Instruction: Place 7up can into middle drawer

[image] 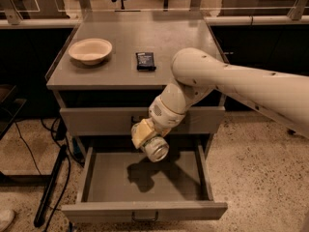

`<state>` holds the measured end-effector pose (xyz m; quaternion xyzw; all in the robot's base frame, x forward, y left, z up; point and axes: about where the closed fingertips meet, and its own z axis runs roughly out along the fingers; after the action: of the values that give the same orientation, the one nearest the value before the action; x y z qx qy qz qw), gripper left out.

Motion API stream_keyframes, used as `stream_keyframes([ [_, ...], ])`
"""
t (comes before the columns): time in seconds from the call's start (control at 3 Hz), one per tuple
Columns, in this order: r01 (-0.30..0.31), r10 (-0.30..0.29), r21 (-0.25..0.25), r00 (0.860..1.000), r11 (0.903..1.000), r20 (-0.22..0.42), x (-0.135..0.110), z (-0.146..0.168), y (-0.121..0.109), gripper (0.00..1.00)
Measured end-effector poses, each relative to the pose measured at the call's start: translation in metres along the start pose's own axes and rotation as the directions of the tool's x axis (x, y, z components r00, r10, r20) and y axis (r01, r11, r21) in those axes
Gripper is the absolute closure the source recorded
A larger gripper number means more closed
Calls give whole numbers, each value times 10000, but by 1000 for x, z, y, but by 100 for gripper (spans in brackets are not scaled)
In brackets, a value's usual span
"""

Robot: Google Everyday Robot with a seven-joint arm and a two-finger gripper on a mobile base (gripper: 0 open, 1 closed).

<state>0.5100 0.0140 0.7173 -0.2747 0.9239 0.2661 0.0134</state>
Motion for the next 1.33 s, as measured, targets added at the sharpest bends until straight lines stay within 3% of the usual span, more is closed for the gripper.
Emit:
stream_keyframes([
  [0.33, 0, 0, 0, 10000, 10000, 0, 0, 0, 0, 100],
  [1.0, -396, 290, -990, 9939, 9943, -1066, 12, 82, 7, 100],
  [1.33, -398, 292, -989, 9939, 9943, -1066, 12, 82, 7, 100],
])
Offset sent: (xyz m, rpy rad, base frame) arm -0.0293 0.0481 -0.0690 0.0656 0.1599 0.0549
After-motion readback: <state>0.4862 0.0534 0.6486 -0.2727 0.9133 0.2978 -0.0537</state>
